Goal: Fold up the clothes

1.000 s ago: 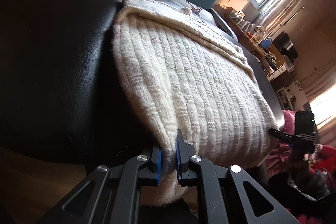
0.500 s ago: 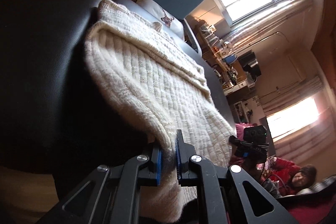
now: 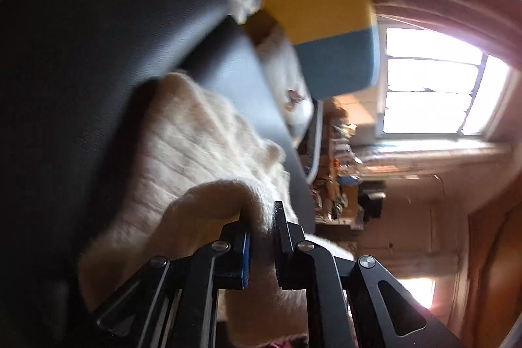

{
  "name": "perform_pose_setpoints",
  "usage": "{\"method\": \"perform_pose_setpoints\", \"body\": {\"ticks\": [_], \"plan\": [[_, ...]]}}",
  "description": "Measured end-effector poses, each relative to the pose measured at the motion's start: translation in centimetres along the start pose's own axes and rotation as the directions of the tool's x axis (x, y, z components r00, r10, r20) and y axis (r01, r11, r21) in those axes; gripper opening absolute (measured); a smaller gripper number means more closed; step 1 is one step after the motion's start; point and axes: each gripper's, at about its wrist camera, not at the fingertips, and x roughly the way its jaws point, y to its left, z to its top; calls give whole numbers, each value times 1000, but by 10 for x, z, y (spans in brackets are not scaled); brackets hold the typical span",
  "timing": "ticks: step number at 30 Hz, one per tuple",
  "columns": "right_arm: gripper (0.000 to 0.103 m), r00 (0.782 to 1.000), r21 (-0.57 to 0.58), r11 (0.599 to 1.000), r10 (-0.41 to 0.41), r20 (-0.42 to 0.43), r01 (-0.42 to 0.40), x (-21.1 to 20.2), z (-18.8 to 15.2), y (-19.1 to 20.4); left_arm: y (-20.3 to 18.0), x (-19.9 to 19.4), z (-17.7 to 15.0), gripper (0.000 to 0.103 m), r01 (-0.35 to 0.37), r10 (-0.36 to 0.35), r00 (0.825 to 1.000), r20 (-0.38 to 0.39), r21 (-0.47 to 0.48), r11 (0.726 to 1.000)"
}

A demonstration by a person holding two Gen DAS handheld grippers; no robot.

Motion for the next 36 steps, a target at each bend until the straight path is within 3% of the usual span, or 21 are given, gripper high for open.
{"method": "perform_pose_setpoints", "body": {"ticks": [4,8,11,14,16,17,19,21,24,26,27,28,30,31,33,36], "plan": [[32,998,-63,996,60,-28,-62,-4,-3,9,15,12,7,12,70,-73,997,-35,-74,995],[51,976,-132,971,188,-105,-201,-12,-8,28,19,7,15,23,244,-254,967,-34,-182,953],[68,958,-164,953,228,-173,-256,1,-11,44,15,14,22,27,248,-260,965,-42,-191,950],[69,964,-167,951,245,-103,-259,9,-4,49,14,18,28,29,276,-286,958,-9,-234,932],[69,961,-116,960,265,77,-255,0,10,40,17,16,31,33,320,-320,946,47,-272,908],[69,960,-88,970,237,146,-226,-3,16,34,20,13,34,36,349,-338,937,89,-293,890],[69,950,-55,978,207,233,-199,-9,21,26,27,4,39,43,382,-346,924,164,-326,865],[69,966,-131,984,148,212,-122,-17,12,35,25,-8,45,44,373,-322,924,207,-294,880],[69,981,-256,967,42,188,7,-29,-4,49,11,-31,54,45,253,-221,955,200,-155,955],[69,971,-424,881,-135,197,208,-31,-28,67,-8,-44,50,47,51,-53,976,211,14,999],[69,956,-500,818,-209,207,287,-30,-40,75,-20,-47,46,47,-74,47,973,225,113,991],[69,951,-557,771,-240,194,308,-28,-51,79,-30,-47,38,47,-195,142,961,238,214,957],[69,936,-665,665,-304,176,341,-24,-73,87,-46,-39,16,47,-383,300,919,255,402,832],[69,925,-711,606,-337,176,356,-20,-83,91,-49,-31,3,47,-404,335,914,228,470,785],[69,888,-776,481,-408,214,408,-1,-96,96,-46,-17,-16,47,-392,362,917,167,541,744],[69,824,-793,395,-520,223,464,39,-91,89,-38,-2,-33,47,-403,404,904,137,586,703]]}}
